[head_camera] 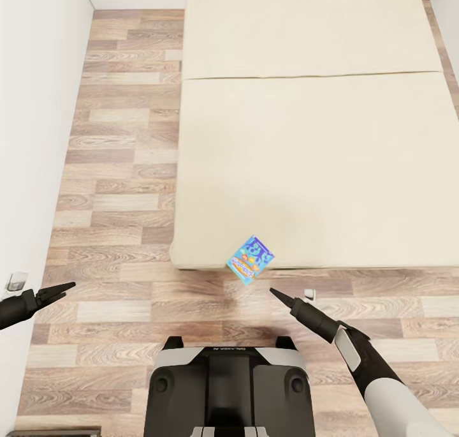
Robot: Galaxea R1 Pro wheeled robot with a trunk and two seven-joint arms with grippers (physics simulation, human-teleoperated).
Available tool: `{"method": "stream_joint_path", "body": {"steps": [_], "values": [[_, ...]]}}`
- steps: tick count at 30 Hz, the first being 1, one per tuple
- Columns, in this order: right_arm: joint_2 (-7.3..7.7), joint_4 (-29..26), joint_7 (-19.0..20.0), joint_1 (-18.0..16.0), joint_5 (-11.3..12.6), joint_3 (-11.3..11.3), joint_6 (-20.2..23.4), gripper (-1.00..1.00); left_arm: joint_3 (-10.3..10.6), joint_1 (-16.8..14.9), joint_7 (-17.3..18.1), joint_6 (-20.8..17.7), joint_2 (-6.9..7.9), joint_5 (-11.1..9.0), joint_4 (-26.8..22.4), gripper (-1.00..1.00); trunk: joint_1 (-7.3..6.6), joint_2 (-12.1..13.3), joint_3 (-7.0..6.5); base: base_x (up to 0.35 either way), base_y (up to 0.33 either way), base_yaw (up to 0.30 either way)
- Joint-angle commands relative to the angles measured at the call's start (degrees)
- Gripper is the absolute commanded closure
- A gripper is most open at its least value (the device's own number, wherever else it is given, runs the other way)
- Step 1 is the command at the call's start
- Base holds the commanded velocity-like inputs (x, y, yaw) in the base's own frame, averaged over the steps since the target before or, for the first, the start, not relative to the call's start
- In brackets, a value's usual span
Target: Put all the toys in the child's room - the three board games (two on the bed and one on the table), the two jigsaw puzzles on the table, and the tennis ball on the table - inside the toy box on the table in the child's room.
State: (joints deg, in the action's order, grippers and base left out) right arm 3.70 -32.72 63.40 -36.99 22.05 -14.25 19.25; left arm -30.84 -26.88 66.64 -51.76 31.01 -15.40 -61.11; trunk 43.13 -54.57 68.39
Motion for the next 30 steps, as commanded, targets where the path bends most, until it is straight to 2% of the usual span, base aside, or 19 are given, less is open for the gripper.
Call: {"method": "stream_joint_path", "body": {"steps": [1,30], "values": [[0.00,0.01,0.15,-0.01,0.30,-0.07,0.56,-1.00,-0.02,-0.02,0.07,-0.36,0.01,-0.15,0.02,-1.00,0.00,-0.03,0.02,-0.037,0.051,0.000],[0.00,0.02,0.06,-0.01,0.36,-0.08,0.61,-1.00,0.32,-0.02,0.07,-0.36,-0.07,-0.15,0.02,-1.00,0.00,-0.03,0.02,0.008,0.056,0.000]]}}
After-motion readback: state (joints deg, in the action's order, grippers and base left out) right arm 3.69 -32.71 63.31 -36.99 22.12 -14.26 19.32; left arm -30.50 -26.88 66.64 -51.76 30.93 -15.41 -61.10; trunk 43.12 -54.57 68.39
